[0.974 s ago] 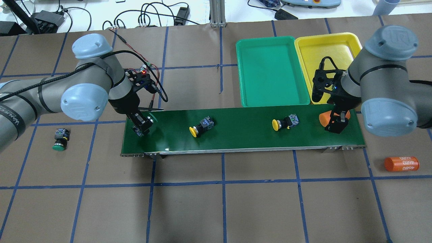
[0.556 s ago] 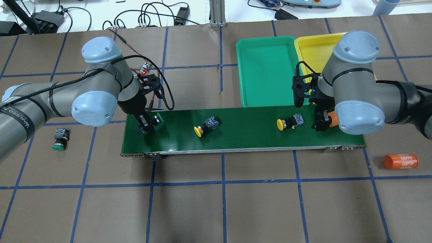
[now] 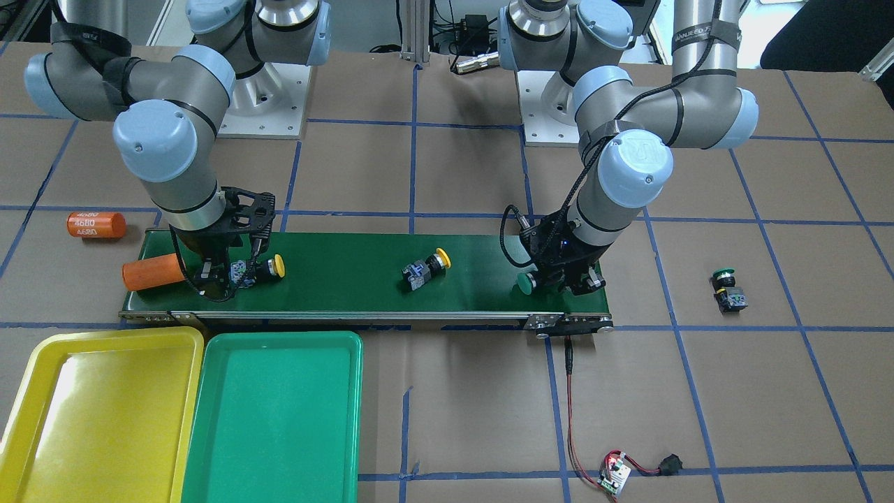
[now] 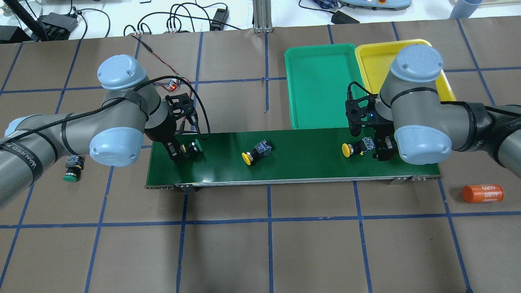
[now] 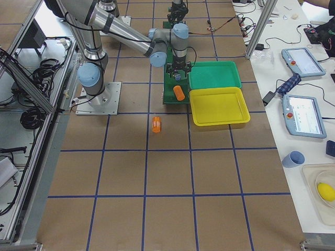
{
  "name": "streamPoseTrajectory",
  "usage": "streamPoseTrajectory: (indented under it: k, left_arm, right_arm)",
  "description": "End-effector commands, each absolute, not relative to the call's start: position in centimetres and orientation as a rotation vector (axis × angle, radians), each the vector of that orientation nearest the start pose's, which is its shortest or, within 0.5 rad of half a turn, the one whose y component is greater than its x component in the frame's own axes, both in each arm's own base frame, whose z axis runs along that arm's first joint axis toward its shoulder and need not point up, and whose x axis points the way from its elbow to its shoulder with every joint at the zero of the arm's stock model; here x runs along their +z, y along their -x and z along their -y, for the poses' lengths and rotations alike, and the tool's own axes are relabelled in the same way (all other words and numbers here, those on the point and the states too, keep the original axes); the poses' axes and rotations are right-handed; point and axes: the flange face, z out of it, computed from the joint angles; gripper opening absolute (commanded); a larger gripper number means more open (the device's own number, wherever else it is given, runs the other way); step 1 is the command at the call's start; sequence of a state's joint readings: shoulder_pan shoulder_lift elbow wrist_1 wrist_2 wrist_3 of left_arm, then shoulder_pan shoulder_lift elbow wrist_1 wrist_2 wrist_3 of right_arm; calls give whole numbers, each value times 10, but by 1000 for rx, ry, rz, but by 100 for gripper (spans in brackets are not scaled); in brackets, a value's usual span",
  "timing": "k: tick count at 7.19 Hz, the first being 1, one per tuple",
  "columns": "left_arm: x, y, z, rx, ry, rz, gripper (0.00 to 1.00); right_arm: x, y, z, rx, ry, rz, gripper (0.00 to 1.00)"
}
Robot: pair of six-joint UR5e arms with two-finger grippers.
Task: Sort buttons by color to trays
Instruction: 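Release the green button with the left gripper while the right grasps a yellow button, then place the yellow button in the yellow tray while the left gripper reaches the pile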
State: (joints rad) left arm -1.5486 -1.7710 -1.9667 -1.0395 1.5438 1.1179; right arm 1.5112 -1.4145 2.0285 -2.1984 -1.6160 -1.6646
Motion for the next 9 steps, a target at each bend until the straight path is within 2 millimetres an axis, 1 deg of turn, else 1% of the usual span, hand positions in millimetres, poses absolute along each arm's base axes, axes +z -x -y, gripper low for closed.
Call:
streamPoseTrajectory:
  k: [1, 2, 3, 4, 5, 6, 7, 8, 9]
  left_arm:
    - [282, 97, 518, 83, -1569, -2784, 100]
    - [299, 37, 534, 113, -1360, -2907, 100]
    - [299, -19, 542, 119, -1205, -2987, 100]
    - [296, -62, 541, 117, -971, -3071, 100]
    - [289, -93, 538, 164, -671, -3126, 100]
    - [273, -124, 531, 237, -351, -3159, 100]
    - [256, -143, 530, 284, -140, -3181, 100]
    - [240, -152, 529, 326, -48, -3192, 100]
    - [228, -165, 528, 356, 26, -3201, 100]
  right_arm:
    - [258, -100, 494, 43, 2296, -2204, 83]
    - [255, -99, 493, 70, 2286, -2203, 34]
    - [254, -98, 492, 80, 2285, -2205, 5]
    - [252, -98, 493, 87, 2290, -2200, 0]
    - [252, -97, 494, 90, 2292, -2202, 0]
    - [255, -91, 499, 101, 2289, -2230, 0]
    - [276, -88, 511, 56, 2296, -2279, 0]
    - [300, -70, 535, 17, 2256, -2363, 0]
    - [321, -33, 567, -36, 2163, -2492, 0]
